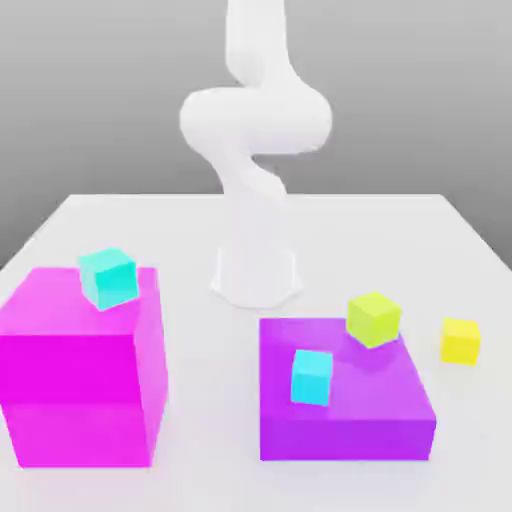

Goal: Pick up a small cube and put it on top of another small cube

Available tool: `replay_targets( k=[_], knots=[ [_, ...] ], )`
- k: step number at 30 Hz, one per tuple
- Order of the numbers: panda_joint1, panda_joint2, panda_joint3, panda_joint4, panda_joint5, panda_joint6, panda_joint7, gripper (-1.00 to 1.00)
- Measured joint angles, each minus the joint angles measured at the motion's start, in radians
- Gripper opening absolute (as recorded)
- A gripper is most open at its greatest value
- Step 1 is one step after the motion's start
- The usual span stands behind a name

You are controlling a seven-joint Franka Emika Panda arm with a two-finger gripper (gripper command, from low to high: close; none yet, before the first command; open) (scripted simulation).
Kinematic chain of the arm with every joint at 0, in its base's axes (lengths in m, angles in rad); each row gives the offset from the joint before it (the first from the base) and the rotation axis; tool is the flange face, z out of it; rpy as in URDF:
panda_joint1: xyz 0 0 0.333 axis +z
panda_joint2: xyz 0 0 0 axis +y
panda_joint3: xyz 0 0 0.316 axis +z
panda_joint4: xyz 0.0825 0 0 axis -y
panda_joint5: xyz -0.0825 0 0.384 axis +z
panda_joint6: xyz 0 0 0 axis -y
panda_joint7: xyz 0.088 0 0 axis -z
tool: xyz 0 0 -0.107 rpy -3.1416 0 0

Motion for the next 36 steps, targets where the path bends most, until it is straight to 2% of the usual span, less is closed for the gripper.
replay_targets(
  k=[19, 27, 36],
  knots=[
    [0.411, 0.396, 0.04, -0.206, -0.095, 0.232, -0.788, 0.0],
    [0.57, 0.559, 0.065, -0.293, -0.093, 0.331, -1.147, 0.0],
    [0.739, 0.738, 0.135, -0.391, -0.049, 0.444, -1.581, 0.0]
  ],
)
